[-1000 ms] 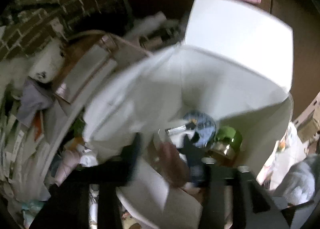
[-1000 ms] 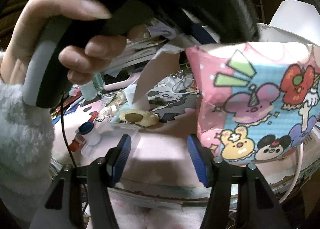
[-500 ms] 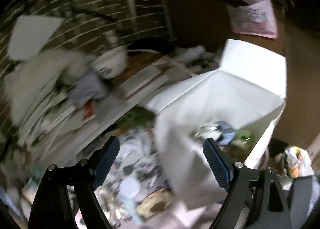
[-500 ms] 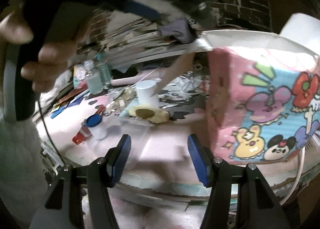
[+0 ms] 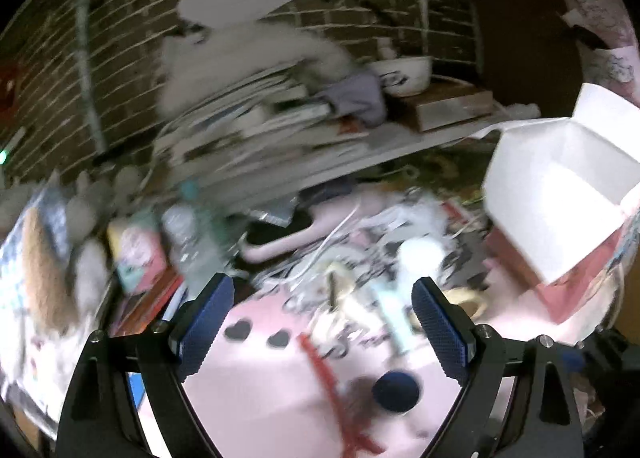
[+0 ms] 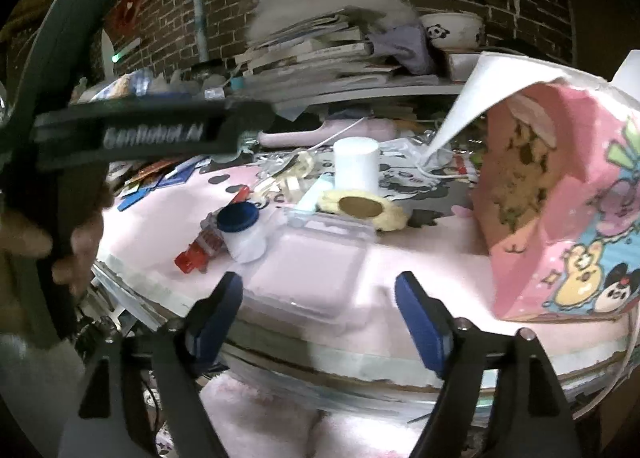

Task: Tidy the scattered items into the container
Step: 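Withdraw the left gripper from the box back over the desk, then grasp the clear plastic container with the right gripper, then carry the clear container into the white box and open the right gripper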

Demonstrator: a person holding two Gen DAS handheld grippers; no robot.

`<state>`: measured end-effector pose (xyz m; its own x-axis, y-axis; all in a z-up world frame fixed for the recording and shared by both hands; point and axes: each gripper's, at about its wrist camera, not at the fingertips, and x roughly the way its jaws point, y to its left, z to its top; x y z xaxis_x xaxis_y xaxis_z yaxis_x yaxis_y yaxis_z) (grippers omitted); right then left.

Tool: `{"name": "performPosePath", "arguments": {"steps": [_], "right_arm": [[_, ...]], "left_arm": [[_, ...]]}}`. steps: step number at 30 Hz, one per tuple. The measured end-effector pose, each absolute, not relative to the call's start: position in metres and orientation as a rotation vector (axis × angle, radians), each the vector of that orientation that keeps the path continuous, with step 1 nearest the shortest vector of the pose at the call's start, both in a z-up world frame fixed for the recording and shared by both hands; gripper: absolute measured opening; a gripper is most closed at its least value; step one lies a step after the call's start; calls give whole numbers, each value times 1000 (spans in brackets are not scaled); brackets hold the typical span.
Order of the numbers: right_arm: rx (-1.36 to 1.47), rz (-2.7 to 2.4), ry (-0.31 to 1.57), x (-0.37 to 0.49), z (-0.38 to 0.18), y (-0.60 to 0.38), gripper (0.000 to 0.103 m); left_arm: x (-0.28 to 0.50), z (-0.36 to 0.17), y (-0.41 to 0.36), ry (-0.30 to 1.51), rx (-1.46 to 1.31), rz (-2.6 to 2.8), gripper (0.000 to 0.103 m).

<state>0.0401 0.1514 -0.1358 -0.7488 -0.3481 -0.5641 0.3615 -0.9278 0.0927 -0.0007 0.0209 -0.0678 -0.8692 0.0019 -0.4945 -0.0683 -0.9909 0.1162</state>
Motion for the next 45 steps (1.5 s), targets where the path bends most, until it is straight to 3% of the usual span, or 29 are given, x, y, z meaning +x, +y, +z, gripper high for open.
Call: {"name": "performPosePath", "arguments": {"steps": [10, 27, 30, 45], "right_arm": [[816, -2754, 116, 36, -149, 131, 84], [737, -2831, 91, 21, -155, 142, 84], [710, -2839, 93, 24, -156, 143, 73], [543, -2845, 105, 51, -131, 143, 72]], "left_arm": [[10, -90, -16, -47, -825, 3009, 91], [12, -101, -19, -64, -843, 3008, 91], [11, -101, -19, -72, -843, 3006, 91], [17, -100, -23, -81, -838, 3023, 91]]}}
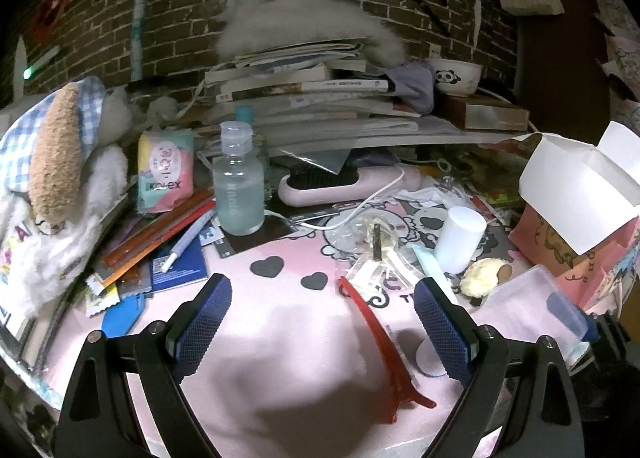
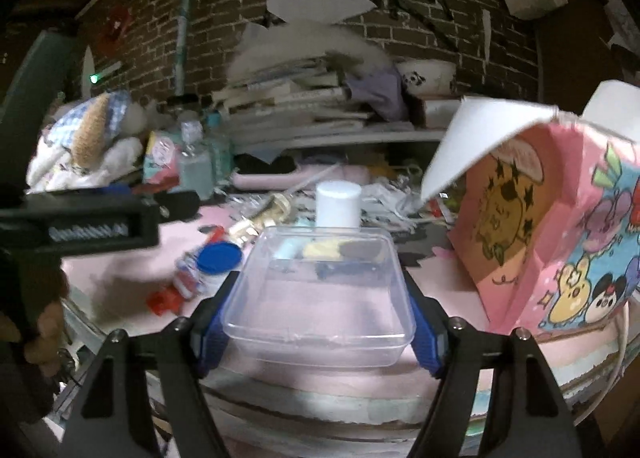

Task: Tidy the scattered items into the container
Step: 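Carry the clear container into the white box and open the right gripper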

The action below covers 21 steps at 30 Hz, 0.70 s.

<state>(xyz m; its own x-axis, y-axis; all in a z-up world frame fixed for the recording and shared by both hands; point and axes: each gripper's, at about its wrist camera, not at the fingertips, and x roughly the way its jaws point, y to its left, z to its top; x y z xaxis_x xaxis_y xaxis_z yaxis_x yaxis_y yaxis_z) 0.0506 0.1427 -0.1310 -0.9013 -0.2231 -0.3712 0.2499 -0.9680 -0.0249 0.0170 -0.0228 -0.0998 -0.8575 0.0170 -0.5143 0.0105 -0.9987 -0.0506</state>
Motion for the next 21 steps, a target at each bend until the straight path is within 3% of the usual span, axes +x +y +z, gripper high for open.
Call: {"name": "performPosePath", "arguments": {"steps": [15, 21], "right_arm": [[279, -2844, 220, 61, -60, 125, 72], [391, -2956, 189, 34, -17, 173, 72]], "left_arm": [[27, -97, -50, -199, -801, 3069, 91], [24, -97, -49, -203, -798, 3054, 91]]}}
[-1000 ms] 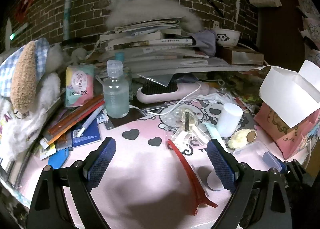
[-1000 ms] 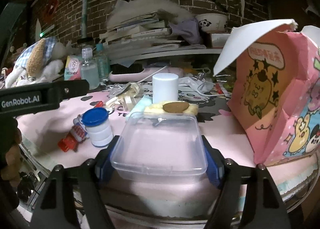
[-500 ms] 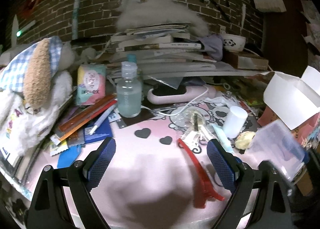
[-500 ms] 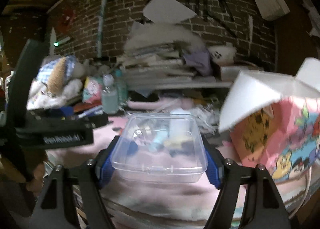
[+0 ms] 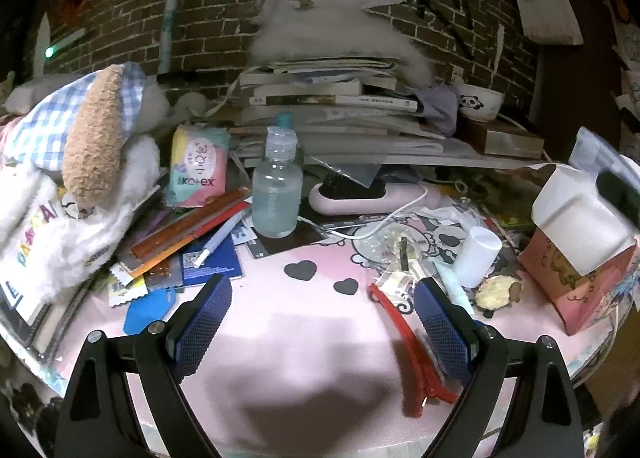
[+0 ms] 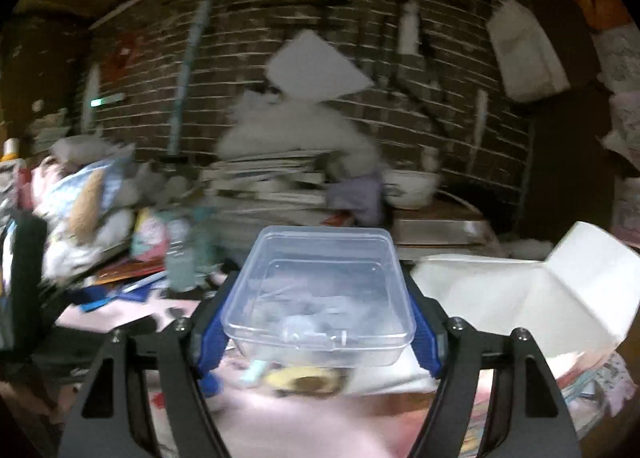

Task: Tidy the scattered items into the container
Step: 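Carry the clear container into the white box and open the right gripper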

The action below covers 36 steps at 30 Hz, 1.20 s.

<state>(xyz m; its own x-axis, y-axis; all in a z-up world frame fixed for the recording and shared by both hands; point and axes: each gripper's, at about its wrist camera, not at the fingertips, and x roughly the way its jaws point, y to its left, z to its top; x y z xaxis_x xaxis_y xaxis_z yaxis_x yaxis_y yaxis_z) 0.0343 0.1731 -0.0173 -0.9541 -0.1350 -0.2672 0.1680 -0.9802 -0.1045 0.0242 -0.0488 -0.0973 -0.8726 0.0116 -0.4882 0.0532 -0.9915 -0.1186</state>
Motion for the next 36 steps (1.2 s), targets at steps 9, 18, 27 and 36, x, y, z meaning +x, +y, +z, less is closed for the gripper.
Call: {"name": "performPosePath", "arguments": {"steps": [9, 18, 27, 36], "right_arm": [[874, -2933, -39, -23, -11, 272, 72], [1219, -2806, 123, -60, -23, 291, 72], [1431, -2709, 225, -79, -26, 297, 72], [1483, -2657, 248, -81, -28, 295, 72]], "left_arm": [[19, -99, -42, 197, 809, -3029, 91], [17, -100, -34, 171, 828, -3039, 91], [16, -102, -31, 167, 841, -3045, 91], [17, -102, -31, 163, 839, -3051, 91]]}}
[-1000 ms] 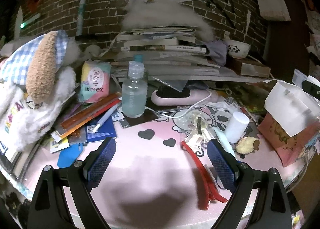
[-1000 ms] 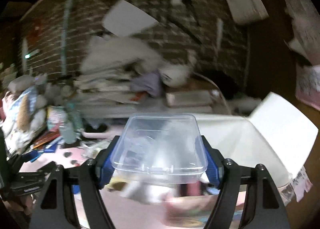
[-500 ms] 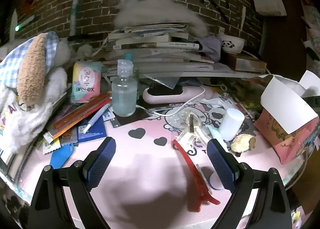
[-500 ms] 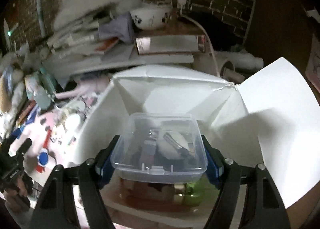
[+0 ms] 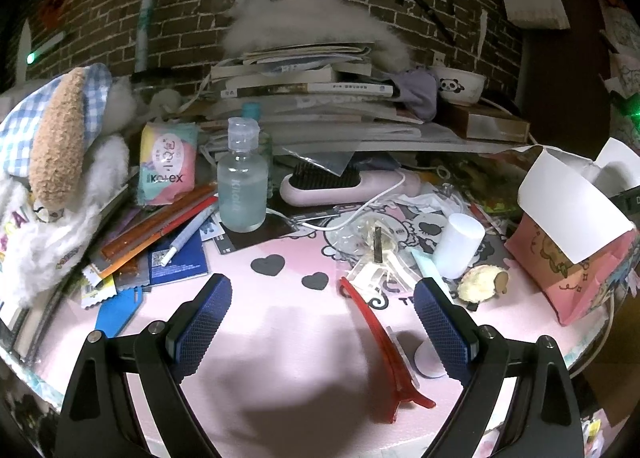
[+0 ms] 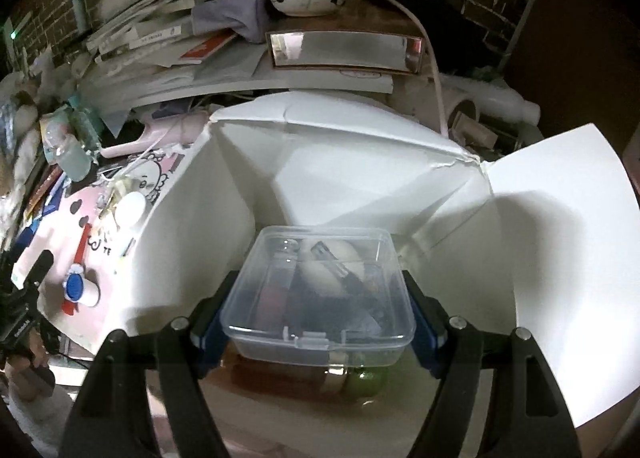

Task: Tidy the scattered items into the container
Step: 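Carry the clear container into the white box and open the right gripper, then withdraw the right gripper from the box back over the desk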

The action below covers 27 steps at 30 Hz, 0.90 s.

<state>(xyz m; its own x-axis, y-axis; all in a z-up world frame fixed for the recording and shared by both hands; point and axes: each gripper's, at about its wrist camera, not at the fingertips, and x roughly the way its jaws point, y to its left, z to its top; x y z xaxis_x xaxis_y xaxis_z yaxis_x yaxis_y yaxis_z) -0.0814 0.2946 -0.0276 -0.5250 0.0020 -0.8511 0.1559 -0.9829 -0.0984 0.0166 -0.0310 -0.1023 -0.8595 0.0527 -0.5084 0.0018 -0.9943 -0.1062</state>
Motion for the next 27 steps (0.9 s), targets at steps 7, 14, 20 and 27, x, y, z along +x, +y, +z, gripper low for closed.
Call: {"name": "performPosePath", "arguments": {"steps": [7, 14, 20, 27], "right_arm": [[1485, -2640, 211, -81, -28, 296, 75], [1388, -2690, 183, -72, -20, 292, 81], [1189, -2718, 69, -58, 1, 284, 84], [911, -2675, 32, -24, 13, 248, 90]], "left_arm": [[17, -102, -31, -158, -826, 3000, 91], [17, -103, -31, -157, -833, 2995, 91], [20, -106, -27, -133, -819, 2976, 91], [31, -110, -16, -43, -798, 2923, 91]]}}
